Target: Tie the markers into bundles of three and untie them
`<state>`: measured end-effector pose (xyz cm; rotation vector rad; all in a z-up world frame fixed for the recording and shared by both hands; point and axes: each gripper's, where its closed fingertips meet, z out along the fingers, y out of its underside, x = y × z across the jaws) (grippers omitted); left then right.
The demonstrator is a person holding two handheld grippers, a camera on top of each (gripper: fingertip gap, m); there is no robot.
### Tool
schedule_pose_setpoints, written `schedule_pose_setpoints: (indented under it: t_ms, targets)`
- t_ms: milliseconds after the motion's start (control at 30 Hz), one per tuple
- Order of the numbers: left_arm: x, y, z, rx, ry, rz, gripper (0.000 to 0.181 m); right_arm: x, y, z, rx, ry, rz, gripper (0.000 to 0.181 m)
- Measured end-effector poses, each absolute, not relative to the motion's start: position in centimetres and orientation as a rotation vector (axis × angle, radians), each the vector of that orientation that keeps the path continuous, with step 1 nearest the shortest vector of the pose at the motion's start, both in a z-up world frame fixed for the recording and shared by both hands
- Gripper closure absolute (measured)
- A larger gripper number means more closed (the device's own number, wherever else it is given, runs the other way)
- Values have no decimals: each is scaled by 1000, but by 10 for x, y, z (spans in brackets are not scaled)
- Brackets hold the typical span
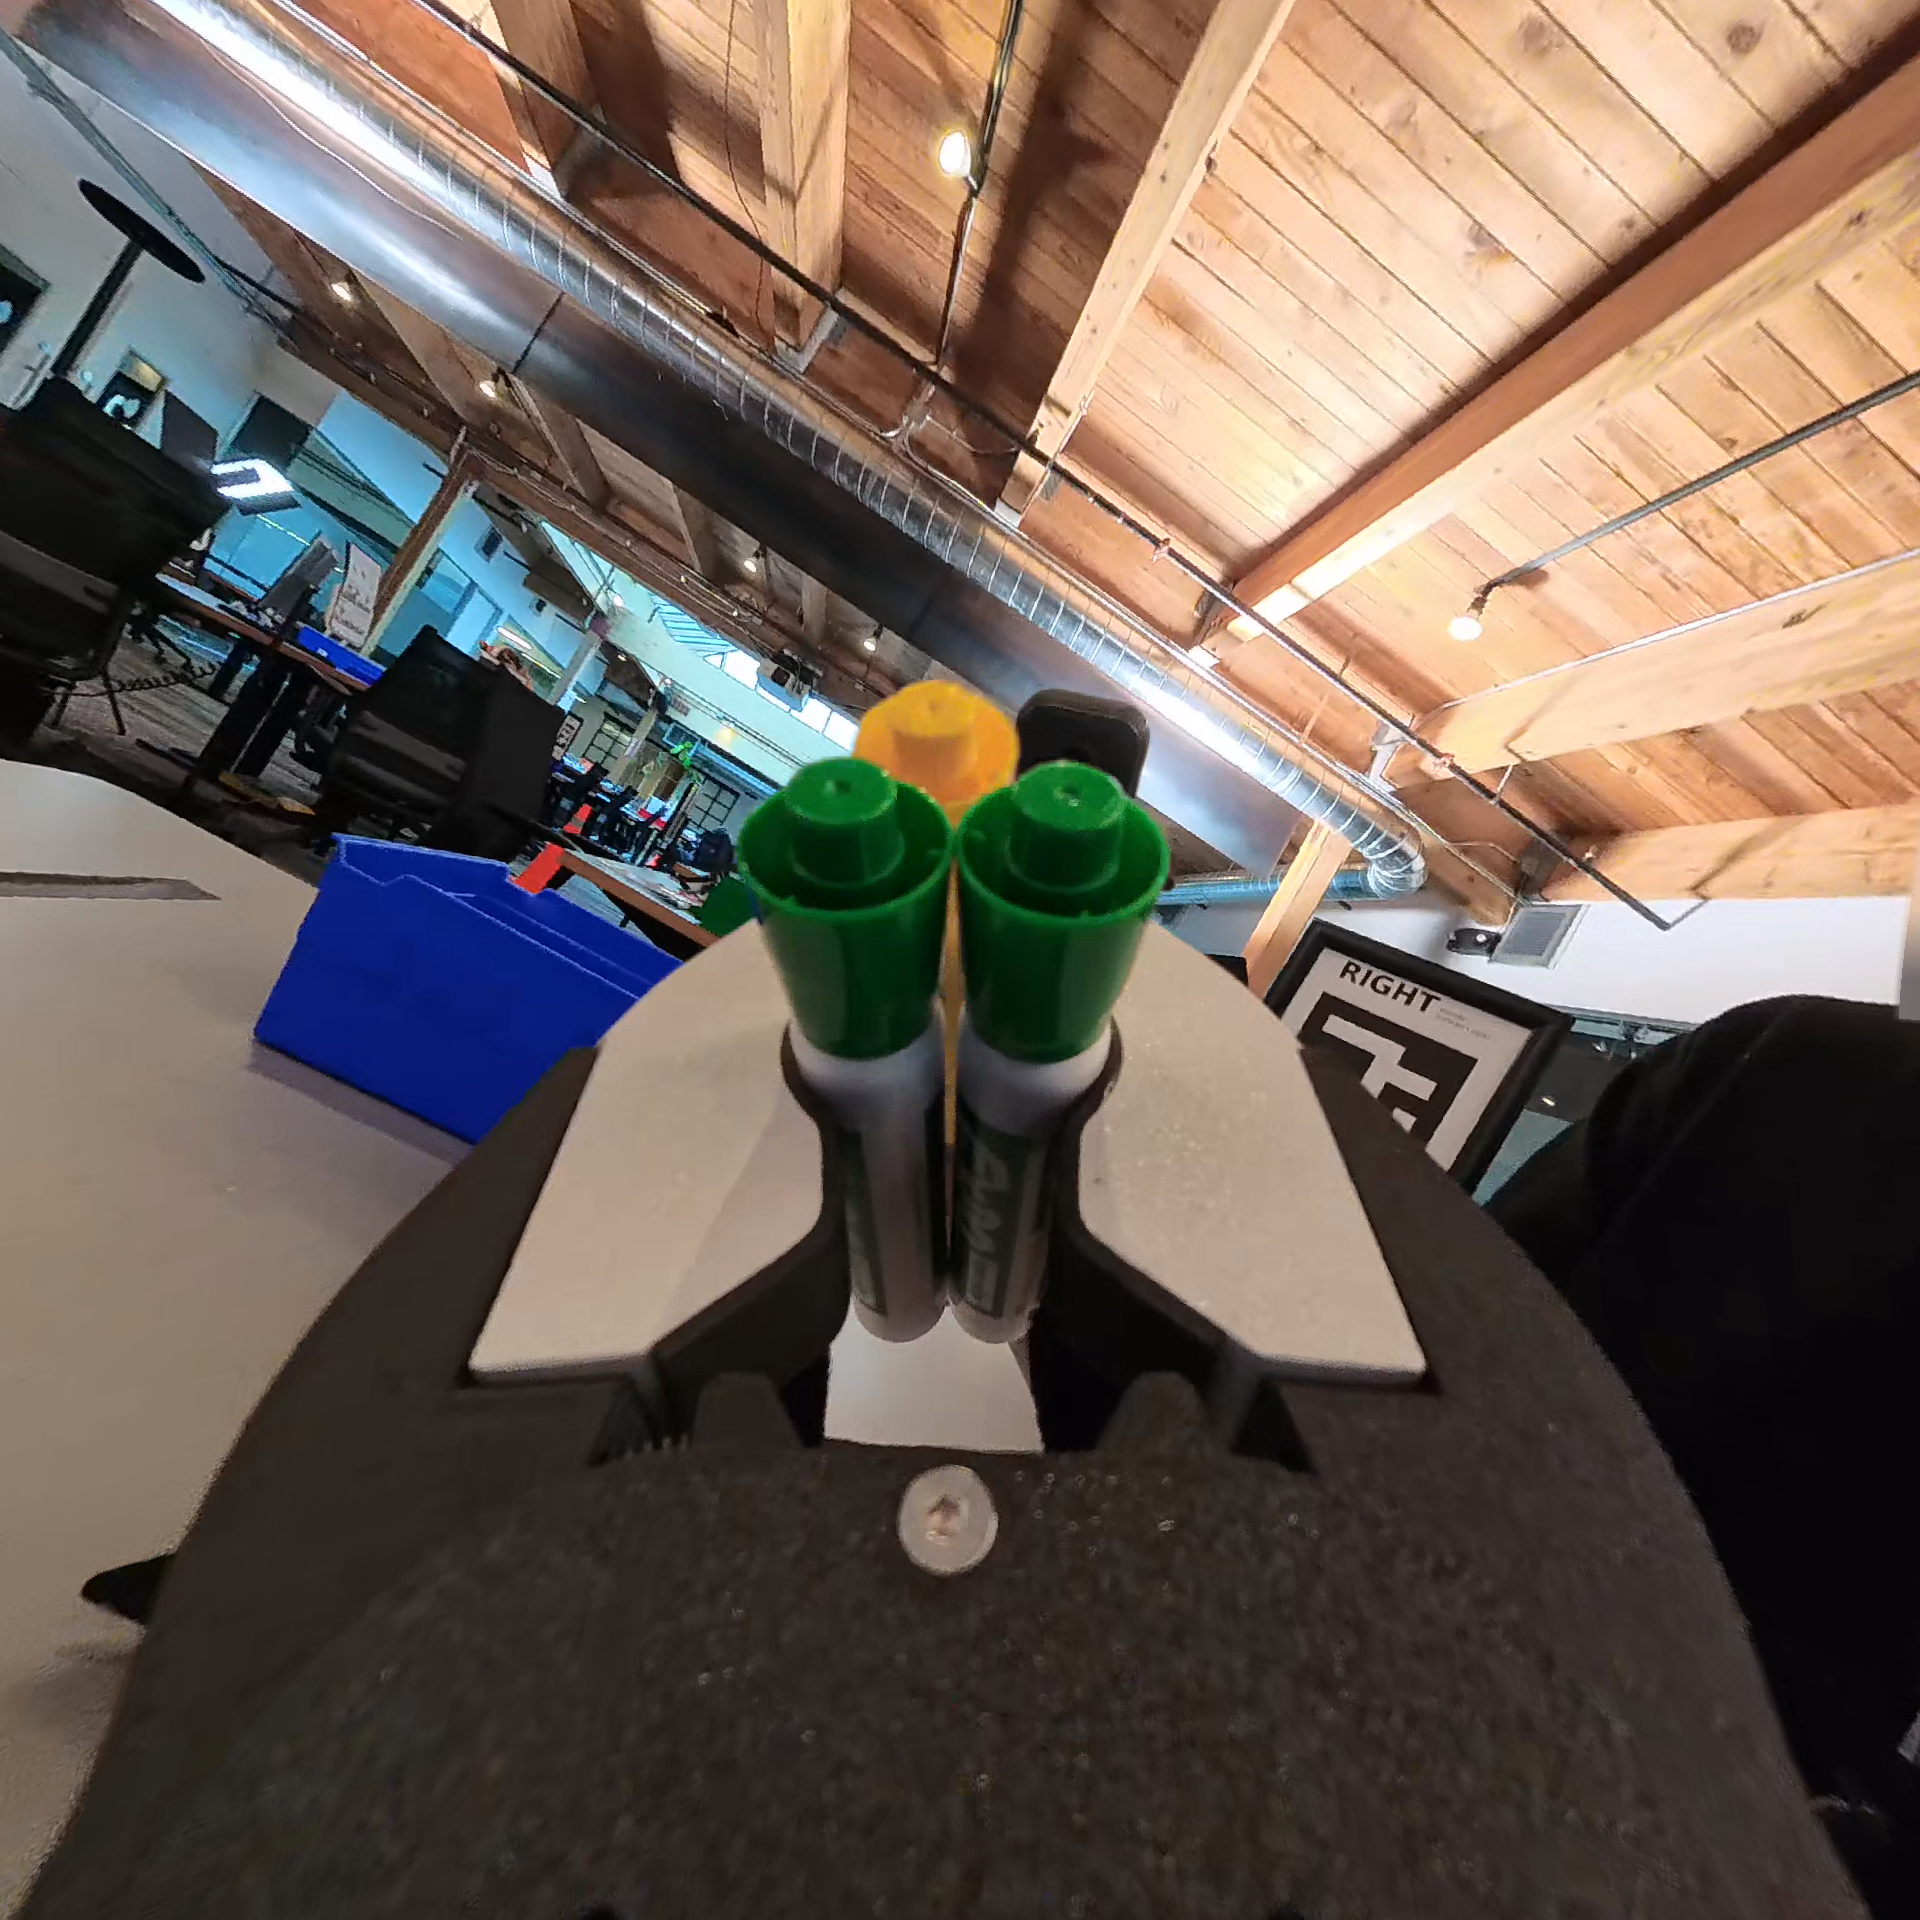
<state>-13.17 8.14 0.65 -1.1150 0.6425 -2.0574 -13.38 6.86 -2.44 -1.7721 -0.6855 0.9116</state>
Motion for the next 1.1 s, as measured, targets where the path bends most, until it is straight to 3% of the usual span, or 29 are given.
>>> schedule_pose_setpoints:
  t_ms: [1100]
  targets:
    - [-143, 115, 39, -852, 305, -2276, 140, -162, 98, -3, -2040, -792, 856, 162]
